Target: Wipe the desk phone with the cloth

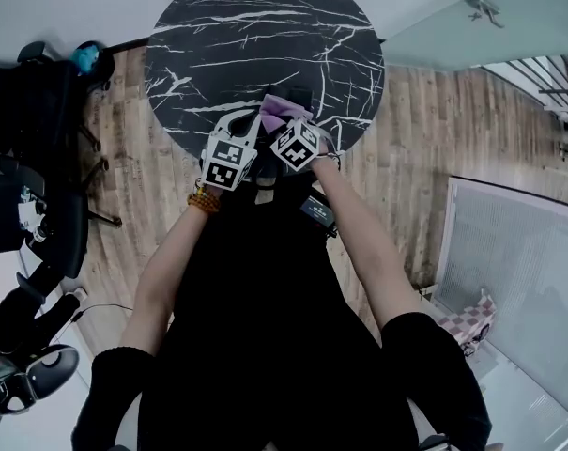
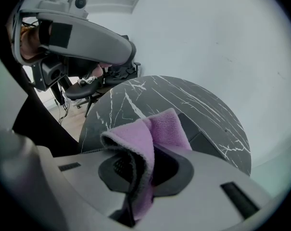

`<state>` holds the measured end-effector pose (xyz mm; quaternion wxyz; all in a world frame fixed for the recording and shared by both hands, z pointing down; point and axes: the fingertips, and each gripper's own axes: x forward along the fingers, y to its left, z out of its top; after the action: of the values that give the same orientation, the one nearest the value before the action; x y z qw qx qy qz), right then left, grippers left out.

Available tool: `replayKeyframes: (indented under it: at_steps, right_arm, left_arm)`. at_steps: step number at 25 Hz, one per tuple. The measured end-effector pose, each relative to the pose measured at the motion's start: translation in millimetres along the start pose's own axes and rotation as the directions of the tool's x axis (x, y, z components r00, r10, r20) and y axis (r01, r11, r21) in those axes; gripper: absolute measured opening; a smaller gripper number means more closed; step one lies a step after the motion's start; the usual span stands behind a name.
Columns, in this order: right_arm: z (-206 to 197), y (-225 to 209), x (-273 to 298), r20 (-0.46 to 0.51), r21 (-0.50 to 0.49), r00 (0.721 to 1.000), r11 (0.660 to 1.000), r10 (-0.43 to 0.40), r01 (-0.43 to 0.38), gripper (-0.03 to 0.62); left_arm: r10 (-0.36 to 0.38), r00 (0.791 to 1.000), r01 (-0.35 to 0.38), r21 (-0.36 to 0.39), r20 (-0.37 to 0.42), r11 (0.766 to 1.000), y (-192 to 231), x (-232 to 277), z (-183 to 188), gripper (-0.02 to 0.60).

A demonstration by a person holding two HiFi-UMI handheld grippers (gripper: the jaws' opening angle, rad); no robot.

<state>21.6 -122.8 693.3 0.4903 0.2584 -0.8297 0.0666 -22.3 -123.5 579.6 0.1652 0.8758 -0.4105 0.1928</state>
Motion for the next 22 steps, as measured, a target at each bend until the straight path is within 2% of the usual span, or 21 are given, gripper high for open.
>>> replayKeyframes:
  at_steps: [22]
  right_arm:
    - [-16,37,4,-0.016,0.037,0.998,0.997,0.065,-0.065,0.058]
  left_arm:
    - [-0.008,1.0,0.008,-0.021,-0.016,1.0,0,0,-8,0.014]
